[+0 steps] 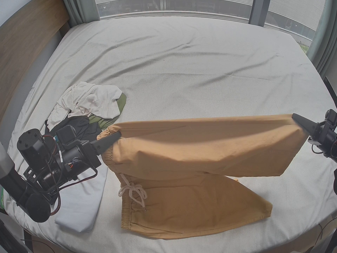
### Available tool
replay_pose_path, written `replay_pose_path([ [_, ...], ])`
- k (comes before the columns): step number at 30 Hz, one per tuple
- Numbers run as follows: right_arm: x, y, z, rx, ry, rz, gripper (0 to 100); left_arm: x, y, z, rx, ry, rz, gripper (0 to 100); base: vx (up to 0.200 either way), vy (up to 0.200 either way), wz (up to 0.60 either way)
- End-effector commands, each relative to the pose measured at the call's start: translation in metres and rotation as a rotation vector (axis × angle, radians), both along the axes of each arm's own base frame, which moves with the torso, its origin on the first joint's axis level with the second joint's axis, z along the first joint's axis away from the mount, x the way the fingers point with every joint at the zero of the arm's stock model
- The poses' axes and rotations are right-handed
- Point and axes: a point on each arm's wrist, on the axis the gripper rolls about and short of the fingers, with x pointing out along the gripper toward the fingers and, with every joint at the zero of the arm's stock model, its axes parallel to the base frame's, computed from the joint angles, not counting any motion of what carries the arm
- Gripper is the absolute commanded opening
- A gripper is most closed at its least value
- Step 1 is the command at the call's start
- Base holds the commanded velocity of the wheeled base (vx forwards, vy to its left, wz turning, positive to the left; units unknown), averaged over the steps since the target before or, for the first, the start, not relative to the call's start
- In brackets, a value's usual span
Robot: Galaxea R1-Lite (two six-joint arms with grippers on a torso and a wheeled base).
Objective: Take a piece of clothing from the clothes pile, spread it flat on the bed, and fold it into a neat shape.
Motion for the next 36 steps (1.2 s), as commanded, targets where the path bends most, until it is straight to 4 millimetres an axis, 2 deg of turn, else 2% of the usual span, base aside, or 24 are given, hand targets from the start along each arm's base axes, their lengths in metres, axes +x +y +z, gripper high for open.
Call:
replay_pose_path([
  [1, 0.000, 0.000, 0.000, 0.000, 0.000, -0.001, 0, 0.001, 0.001, 0.000, 0.000, -0.001, 0.003, 0, 0.000, 0.000, 0.00],
  [14, 0.000, -0.003, 0.000, 0.000, 0.000, -0.012, 0, 0.003, 0.005, -0.002, 0.002, 0.005, 0.022, 0, 0.000, 0.000, 0.00],
  [23, 0.003, 0.006, 0.000, 0.002, -0.004, 0.017, 0, 0.005, -0.005, 0.000, 0.013, -0.024, -0.009, 0, 0.000, 0.000, 0.00],
  [31, 0.024, 0.002, 0.003, -0.001, -0.019, 0.017, 0, 0.026, -0.009, 0.001, 0.008, -0.056, 0.006, 0, 0.000, 0.000, 0.00],
  [36, 0.038, -0.003, -0.005, 0.004, 0.008, 0.008, 0, 0.036, -0.011, -0.008, 0.014, -0.037, 0.041, 0, 0.000, 0.000, 0.00],
])
